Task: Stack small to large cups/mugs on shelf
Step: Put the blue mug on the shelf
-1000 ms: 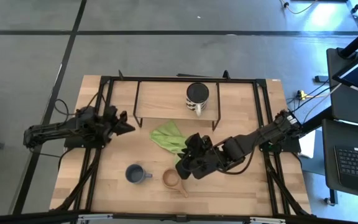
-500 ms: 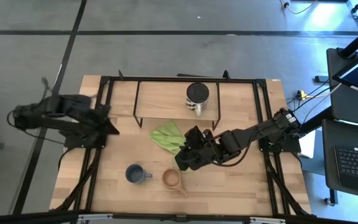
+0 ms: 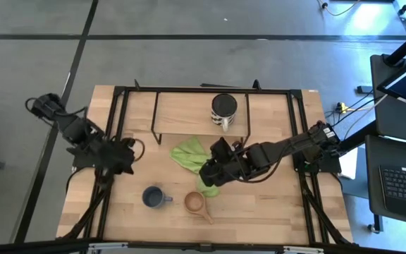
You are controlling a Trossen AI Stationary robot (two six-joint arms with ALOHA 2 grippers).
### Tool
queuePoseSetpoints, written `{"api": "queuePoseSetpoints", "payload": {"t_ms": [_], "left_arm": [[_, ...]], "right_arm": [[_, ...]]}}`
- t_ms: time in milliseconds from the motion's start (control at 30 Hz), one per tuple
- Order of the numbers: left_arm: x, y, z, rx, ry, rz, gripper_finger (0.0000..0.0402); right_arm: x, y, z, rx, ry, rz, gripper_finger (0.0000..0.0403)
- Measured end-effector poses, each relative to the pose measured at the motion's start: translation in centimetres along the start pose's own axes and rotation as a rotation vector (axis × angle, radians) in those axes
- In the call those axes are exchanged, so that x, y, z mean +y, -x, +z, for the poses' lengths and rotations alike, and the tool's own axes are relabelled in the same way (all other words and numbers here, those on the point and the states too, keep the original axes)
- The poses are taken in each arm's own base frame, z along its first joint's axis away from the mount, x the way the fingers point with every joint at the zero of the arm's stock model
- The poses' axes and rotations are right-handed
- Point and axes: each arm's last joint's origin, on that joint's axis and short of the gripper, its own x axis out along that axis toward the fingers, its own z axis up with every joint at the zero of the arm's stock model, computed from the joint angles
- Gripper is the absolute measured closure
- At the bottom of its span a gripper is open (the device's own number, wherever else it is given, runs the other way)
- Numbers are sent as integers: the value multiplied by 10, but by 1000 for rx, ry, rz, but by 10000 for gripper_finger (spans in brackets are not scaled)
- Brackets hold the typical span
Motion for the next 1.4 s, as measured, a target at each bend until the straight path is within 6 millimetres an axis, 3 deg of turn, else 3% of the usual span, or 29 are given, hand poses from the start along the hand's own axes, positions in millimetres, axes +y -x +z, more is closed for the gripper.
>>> {"api": "queuePoseSetpoints", "payload": {"t_ms": [133, 267, 367, 433, 600, 700, 767, 1000, 1200, 1400], "left_arm": [[-16, -15, -3, 60, 14, 185, 401], [-37, -49, -5, 260, -37, 280, 401], [-41, -69, -2, 334, -47, 348, 401], [-41, -77, 4, 313, -9, 344, 401], [-43, -89, 33, 120, 90, 136, 401], [-42, -91, 43, 38, 64, 128, 401], [-40, -96, 47, 18, 142, 157, 401], [-33, -115, 47, 110, 406, 191, 401], [-27, -131, 48, 221, 407, 185, 399], [-24, -141, 36, 384, 358, 271, 366]], "right_arm": [[-6, -2, 1, 14, 39, -45, 283], [-6, -1, 4, 7, 58, -37, 283], [-9, 6, 12, -18, 52, -14, 283], [-10, 13, 21, -48, 52, 17, 283], [-13, 37, 44, -98, 121, 58, 283], [-16, 57, 58, -129, 184, 87, 283], [-19, 69, 65, -138, 218, 92, 283], [-34, 98, 74, -117, 292, 42, 283], [-38, 101, 74, -100, 294, 19, 283], [-39, 101, 74, -99, 259, 16, 283]]}}
